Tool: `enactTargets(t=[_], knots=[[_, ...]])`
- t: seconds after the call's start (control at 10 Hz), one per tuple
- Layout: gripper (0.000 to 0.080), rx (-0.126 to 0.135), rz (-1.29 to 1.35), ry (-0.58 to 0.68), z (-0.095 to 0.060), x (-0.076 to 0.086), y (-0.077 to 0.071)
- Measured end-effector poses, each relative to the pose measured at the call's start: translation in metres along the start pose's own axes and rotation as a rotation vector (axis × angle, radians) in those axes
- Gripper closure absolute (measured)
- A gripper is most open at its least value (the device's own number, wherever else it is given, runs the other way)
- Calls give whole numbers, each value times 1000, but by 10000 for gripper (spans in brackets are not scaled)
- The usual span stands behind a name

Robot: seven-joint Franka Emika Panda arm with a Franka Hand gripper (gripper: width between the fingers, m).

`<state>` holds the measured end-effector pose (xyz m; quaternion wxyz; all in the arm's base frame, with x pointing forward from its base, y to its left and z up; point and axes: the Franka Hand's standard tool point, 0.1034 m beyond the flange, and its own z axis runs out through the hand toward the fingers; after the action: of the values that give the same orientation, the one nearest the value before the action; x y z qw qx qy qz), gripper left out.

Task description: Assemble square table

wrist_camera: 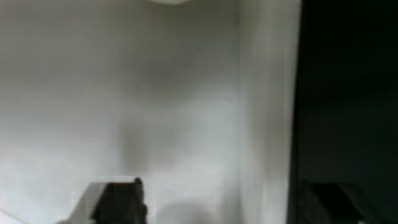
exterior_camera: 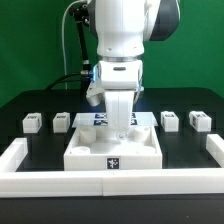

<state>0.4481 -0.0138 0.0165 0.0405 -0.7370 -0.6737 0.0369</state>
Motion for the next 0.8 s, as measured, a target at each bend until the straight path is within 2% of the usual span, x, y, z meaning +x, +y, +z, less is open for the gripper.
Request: enactTargets(t=[0.1,0.2,0.3,0.4,0.8], knots=[[524,3,0,0,1,0,-1],[661,4,0,0,2,0,-1],[661,4,1,0,2,0,-1],[738,-1,1,0,1,0,0],[738,-1,1,0,1,0,0]])
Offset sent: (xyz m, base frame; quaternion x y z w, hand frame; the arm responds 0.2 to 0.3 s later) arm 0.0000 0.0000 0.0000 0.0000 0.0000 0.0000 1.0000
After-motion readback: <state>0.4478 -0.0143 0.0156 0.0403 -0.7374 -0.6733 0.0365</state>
